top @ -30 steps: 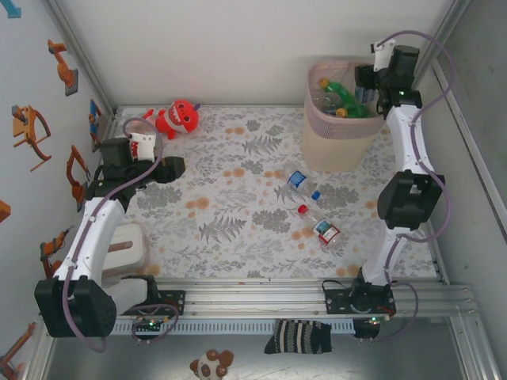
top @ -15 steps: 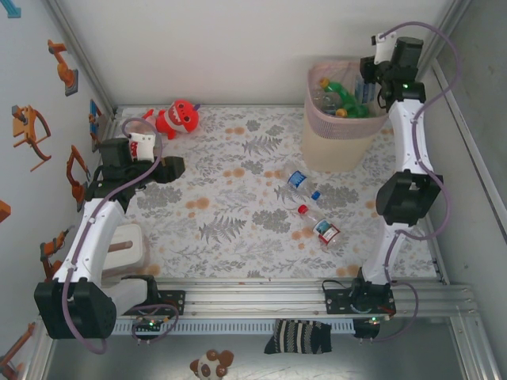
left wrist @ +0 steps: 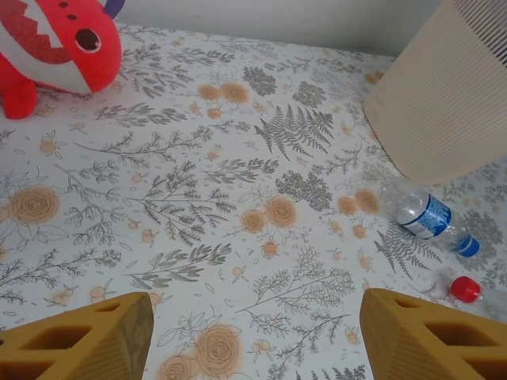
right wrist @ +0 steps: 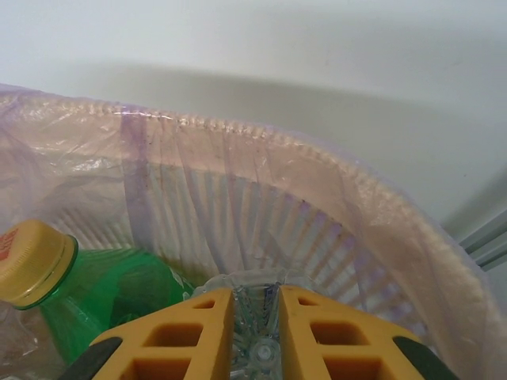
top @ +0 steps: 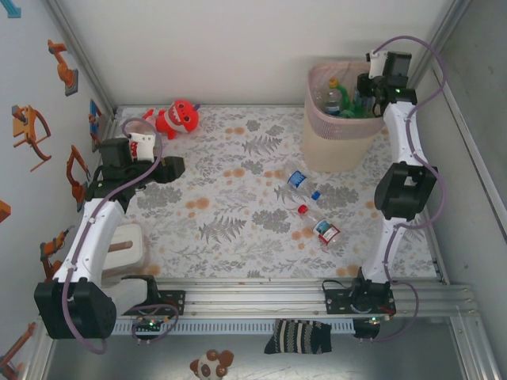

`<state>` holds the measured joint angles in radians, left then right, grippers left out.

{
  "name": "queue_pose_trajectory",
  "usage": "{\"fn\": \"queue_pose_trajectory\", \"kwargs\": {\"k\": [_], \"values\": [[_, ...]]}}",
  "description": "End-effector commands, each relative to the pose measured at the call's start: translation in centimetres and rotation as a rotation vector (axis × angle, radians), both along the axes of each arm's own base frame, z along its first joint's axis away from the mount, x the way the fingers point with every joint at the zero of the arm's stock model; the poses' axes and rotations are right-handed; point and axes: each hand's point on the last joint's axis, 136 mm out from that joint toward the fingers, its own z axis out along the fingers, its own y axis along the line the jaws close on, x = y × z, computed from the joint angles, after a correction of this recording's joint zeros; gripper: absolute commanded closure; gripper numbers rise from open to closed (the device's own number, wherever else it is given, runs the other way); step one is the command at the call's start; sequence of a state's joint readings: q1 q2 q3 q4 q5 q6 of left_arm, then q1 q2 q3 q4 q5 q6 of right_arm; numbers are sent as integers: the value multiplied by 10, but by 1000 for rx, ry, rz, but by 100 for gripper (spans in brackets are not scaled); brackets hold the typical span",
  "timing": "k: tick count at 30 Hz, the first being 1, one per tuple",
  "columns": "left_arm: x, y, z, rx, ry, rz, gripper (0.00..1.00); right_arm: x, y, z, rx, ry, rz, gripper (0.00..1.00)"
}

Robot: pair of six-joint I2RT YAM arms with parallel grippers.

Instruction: Put the plastic bottles in the bin

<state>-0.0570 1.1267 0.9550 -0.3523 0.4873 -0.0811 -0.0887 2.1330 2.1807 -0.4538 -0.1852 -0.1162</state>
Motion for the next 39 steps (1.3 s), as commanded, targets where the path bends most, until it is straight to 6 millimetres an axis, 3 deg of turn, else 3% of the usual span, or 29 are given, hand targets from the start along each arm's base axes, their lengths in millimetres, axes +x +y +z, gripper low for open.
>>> {"fn": "queue_pose_trajectory", "kwargs": {"k": [1, 6, 13, 18, 23, 28, 30, 32, 39], "values": [[-4, 0, 10, -10, -31, -4, 31, -20, -3, 33, 39, -6, -15, 79], [-4, -1, 11, -16, -31, -8, 31, -42, 17, 61, 94, -20, 54, 78], [-4, -2, 12, -22, -32, -10, 31, -77, 91, 68, 201, 38, 286, 78], [-5, -2, 13, -22, -38, -11, 31, -85, 133, 58, 215, 79, 383, 78], [-6, -2, 14, -22, -42, -10, 31, -76, 131, 19, 198, 162, 340, 79], [-6, -1, 15, -23, -45, -10, 31, -67, 104, -41, 70, 273, 213, 82], [-6, -2, 15, -25, -43, -13, 31, -67, 101, -48, 51, 301, 203, 83], [-6, -2, 15, -25, -44, -11, 31, -70, 103, -39, 65, 287, 212, 84], [-8, -2, 18, -24, -54, -11, 31, -95, 113, 34, 146, 143, 239, 83]]}}
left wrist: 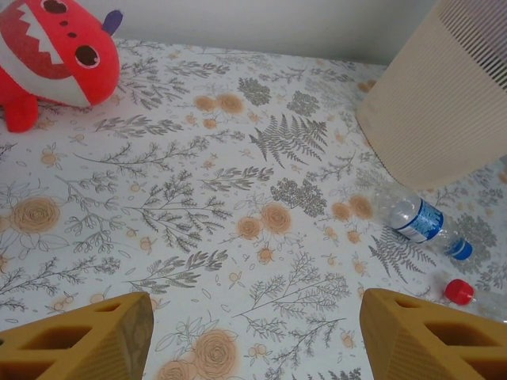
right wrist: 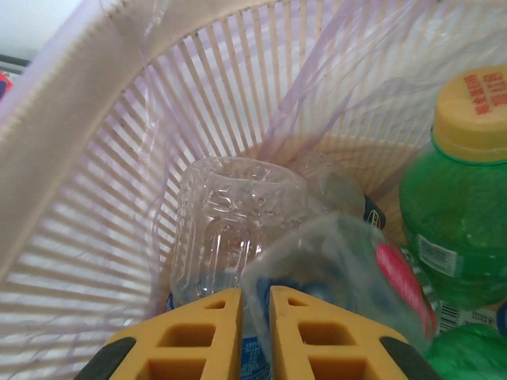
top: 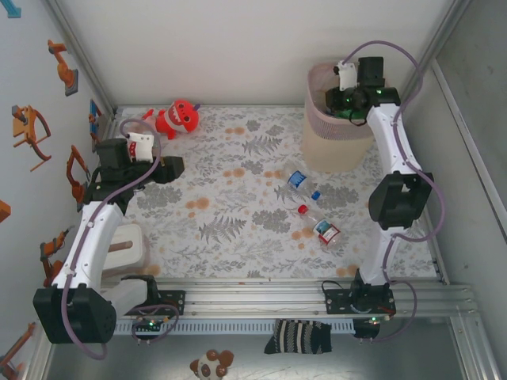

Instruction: Put the plastic bottles in the bin

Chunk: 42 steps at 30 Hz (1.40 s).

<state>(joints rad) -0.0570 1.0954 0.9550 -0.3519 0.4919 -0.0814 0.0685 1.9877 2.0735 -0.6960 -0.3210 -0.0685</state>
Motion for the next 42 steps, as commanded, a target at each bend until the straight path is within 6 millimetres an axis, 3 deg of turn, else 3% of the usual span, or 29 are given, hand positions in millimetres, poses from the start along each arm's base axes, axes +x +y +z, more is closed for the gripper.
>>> {"fn": "queue_pose_trajectory", "kwargs": {"k": [1, 5, 9, 13, 17, 22, 27, 35, 42], "values": [[-4, -1, 8, -18, -25, -8, 31, -27, 0, 52, 48, -80, -8, 83], [-4, -1, 10, -20, -33, -9, 31, -53, 0, 72, 65, -117, -14, 81], [-4, -2, 10, -24, -31, -11, 31, -82, 1, 77, 73, -119, -22, 81], [-4, -2, 11, -27, -30, -13, 31, -115, 11, 75, 57, -103, -9, 80], [-4, -3, 10, -28, -29, -14, 31, -152, 30, 55, 17, -40, 28, 78], [-3, -4, 10, -38, -24, -20, 31, -193, 61, 14, -74, 64, 102, 76], [-3, -5, 9, -41, -19, -21, 31, -225, 82, -39, -245, 174, 187, 71], [-3, -5, 8, -45, -16, -23, 31, -253, 92, -130, -590, 414, 301, 61], [-3, -5, 7, -43, -16, -20, 31, -265, 96, -189, -745, 565, 355, 53]]}}
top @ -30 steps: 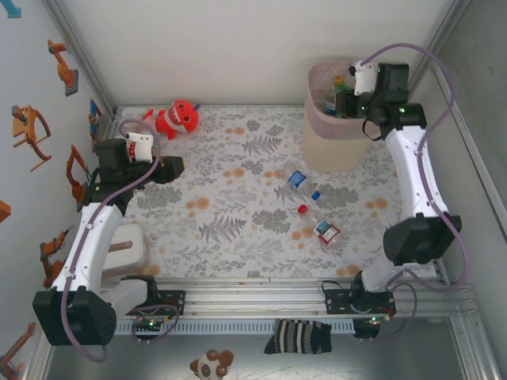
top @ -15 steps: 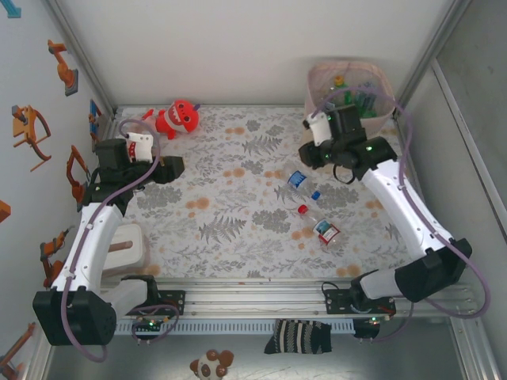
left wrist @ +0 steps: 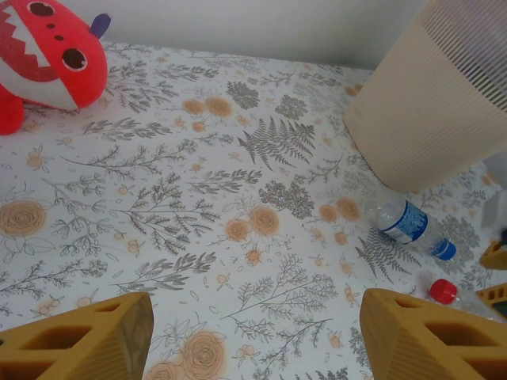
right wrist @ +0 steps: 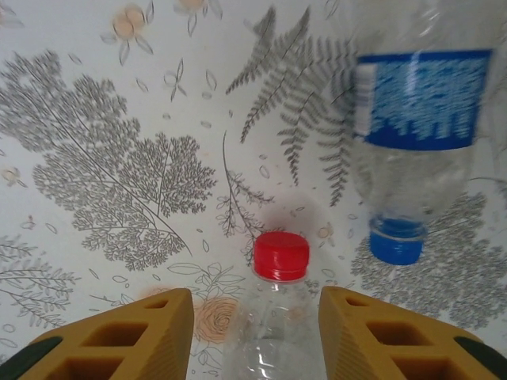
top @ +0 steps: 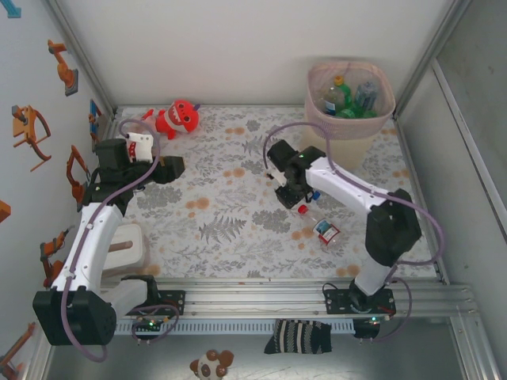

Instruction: Put the plastic bottles in the bin

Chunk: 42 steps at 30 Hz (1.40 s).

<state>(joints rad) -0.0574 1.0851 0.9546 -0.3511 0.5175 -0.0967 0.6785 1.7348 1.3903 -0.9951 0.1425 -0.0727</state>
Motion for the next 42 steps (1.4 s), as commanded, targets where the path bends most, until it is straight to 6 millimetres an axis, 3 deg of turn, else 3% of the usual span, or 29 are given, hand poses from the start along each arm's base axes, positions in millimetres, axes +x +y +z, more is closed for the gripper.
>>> {"fn": "queue_pose_trajectory", "kwargs": {"k": [1, 10, 20, 24, 31, 37, 42], "values": [[-1, -2, 3, -19, -13, -9, 31, -11, -13, -18, -118, 50, 25, 52], [0, -1, 3, -19, -15, -8, 31, -7, -28, -58, -284, 93, 30, 43], [-1, -2, 4, -21, -16, -9, 31, -8, -37, -86, -364, 132, 42, 46], [-1, -2, 4, -22, -16, -9, 31, -9, -40, -89, -383, 133, 44, 47], [-1, -2, 4, -20, -17, -8, 31, -11, -43, -89, -391, 135, 56, 58], [-1, -1, 3, -20, -15, -6, 31, -8, -41, -79, -377, 111, 66, 69], [-1, -1, 4, -16, -19, -6, 31, -4, -33, -58, -322, 82, 61, 74]]}}
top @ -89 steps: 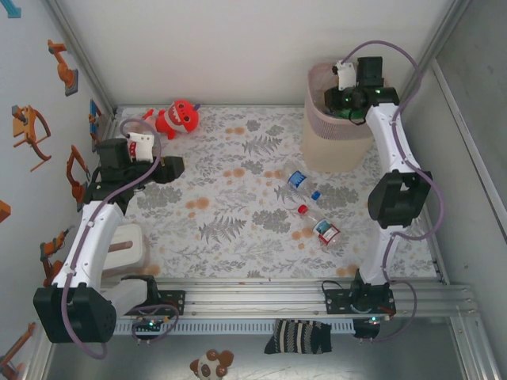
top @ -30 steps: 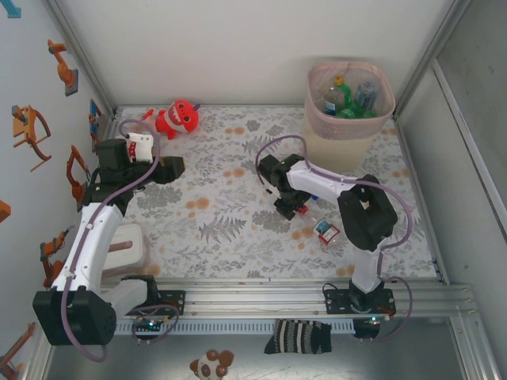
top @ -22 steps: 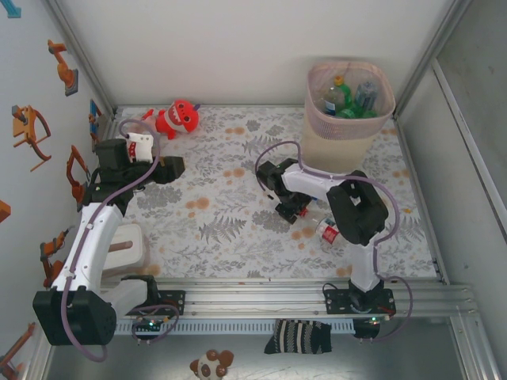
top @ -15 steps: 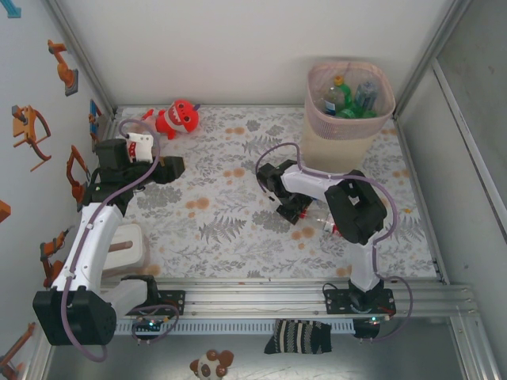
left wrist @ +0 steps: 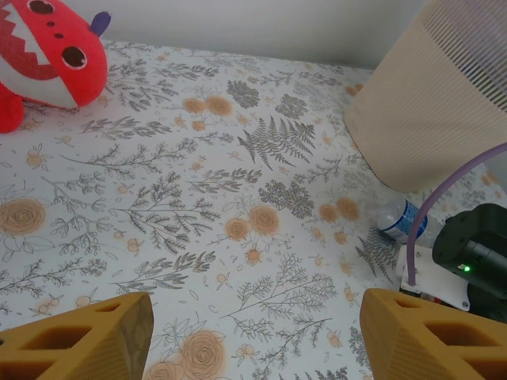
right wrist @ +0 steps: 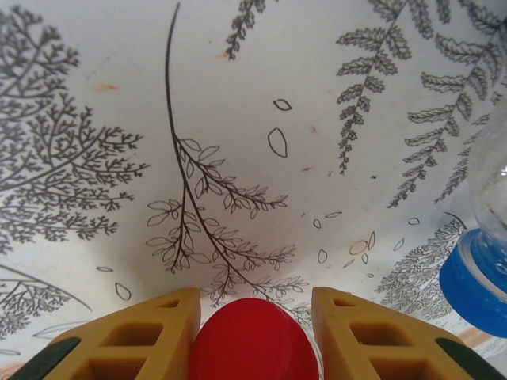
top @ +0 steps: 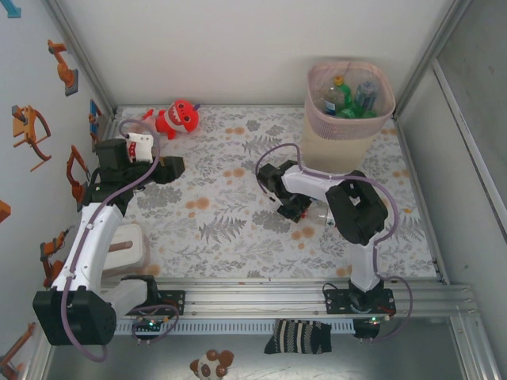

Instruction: Put the plastic bottles in the bin

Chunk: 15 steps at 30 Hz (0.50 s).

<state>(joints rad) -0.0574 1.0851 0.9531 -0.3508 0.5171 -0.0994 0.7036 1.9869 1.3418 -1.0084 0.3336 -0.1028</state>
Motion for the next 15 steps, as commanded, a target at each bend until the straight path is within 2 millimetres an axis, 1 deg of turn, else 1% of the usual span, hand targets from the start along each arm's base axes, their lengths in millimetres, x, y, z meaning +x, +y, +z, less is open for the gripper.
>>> {"fn": "queue_pose_trajectory", "kwargs": {"k": [1, 8, 11, 15], "values": [[-1, -1, 4, -14, -21, -8, 31, 3, 7, 31, 56, -45, 8, 75], [-2, -1, 4, -12, -24, -8, 31, 6, 32, 76, 244, -103, -2, 75], [-2, -1, 4, -11, -24, -7, 31, 4, 43, 98, 333, -122, -12, 75], [-2, -1, 4, -11, -25, -9, 31, 1, 61, 134, 489, -150, -28, 75]]}}
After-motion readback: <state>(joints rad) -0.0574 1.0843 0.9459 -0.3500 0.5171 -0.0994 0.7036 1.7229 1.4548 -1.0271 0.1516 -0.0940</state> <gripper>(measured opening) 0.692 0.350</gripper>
